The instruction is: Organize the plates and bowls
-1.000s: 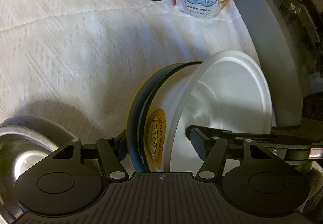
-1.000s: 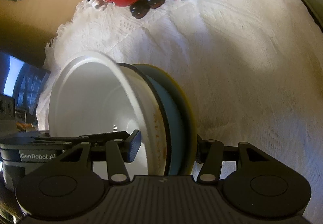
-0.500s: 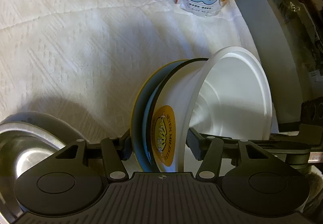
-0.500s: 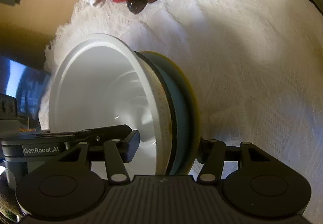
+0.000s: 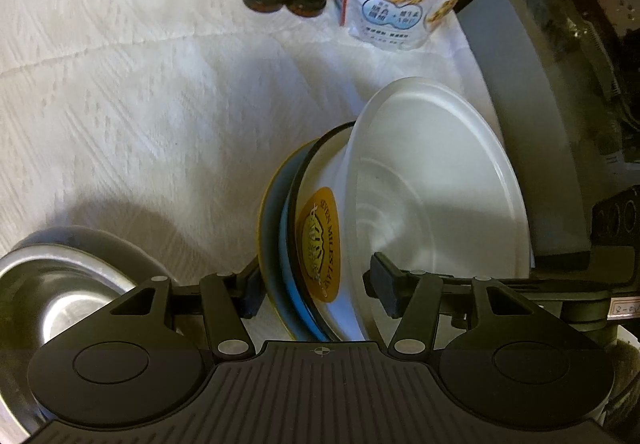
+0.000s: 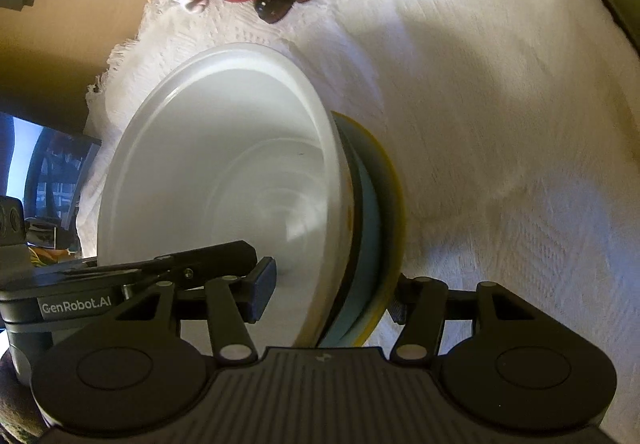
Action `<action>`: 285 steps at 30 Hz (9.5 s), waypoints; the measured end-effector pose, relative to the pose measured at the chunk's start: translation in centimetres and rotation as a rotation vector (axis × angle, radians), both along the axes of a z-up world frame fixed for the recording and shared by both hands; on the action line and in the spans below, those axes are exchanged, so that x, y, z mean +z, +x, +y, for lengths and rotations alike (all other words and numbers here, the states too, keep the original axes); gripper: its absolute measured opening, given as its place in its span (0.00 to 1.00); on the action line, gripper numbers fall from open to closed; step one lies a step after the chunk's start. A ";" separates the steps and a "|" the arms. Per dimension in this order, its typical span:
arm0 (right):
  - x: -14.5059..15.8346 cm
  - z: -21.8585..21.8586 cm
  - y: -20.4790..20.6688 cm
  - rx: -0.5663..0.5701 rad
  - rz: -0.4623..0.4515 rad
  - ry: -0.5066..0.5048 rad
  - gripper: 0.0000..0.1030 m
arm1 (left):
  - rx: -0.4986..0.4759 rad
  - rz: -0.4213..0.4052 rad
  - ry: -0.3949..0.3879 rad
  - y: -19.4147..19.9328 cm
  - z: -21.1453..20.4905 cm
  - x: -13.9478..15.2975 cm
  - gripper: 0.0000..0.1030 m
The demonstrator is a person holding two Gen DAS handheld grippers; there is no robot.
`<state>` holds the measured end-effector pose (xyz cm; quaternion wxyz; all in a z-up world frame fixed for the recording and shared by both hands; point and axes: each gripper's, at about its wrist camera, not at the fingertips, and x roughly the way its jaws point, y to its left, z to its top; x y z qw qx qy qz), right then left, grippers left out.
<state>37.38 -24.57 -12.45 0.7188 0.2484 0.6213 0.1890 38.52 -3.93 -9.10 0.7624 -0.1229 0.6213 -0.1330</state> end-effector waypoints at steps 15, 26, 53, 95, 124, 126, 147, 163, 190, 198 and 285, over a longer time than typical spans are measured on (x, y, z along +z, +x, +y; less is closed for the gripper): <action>4.1 1.4 -1.6 0.006 -0.121 -0.060 0.55 | -0.003 -0.087 -0.041 -2.1 1.7 2.9 0.57; 9.4 8.6 -3.2 0.138 -0.236 -0.054 0.55 | 0.075 -0.174 -0.007 -6.8 8.9 8.7 0.57; 2.1 21.0 -5.6 0.322 -0.115 -0.220 0.57 | 0.179 -0.080 0.044 -11.6 18.5 0.9 0.42; 7.2 19.8 -8.4 0.307 -0.398 -0.426 0.55 | 0.201 -0.157 0.142 -12.8 19.6 4.3 0.28; 8.0 41.0 0.3 0.423 -0.260 -0.384 0.85 | 0.402 -0.207 0.302 -8.5 34.2 0.1 0.29; 6.1 42.9 1.1 0.443 -0.203 -0.420 0.84 | 0.407 -0.188 0.293 -8.4 35.0 -0.9 0.31; 6.2 44.2 -2.9 0.443 -0.180 -0.419 0.33 | 0.409 -0.237 -0.057 -10.6 39.4 1.1 0.19; 19.5 29.9 -8.7 0.396 -0.493 -0.383 0.34 | 0.205 -0.400 -0.073 -13.7 25.2 11.3 0.21; 12.8 18.4 -11.6 0.283 -0.521 -0.290 0.39 | 0.235 -0.273 -0.005 -15.9 18.9 8.6 0.18; 11.9 20.0 -11.9 0.331 -0.497 -0.283 0.37 | 0.161 -0.215 0.010 -14.5 18.1 7.1 0.18; 10.9 20.1 -3.3 0.115 -0.381 -0.217 0.31 | 0.253 -0.177 -0.081 -9.8 24.8 4.7 0.17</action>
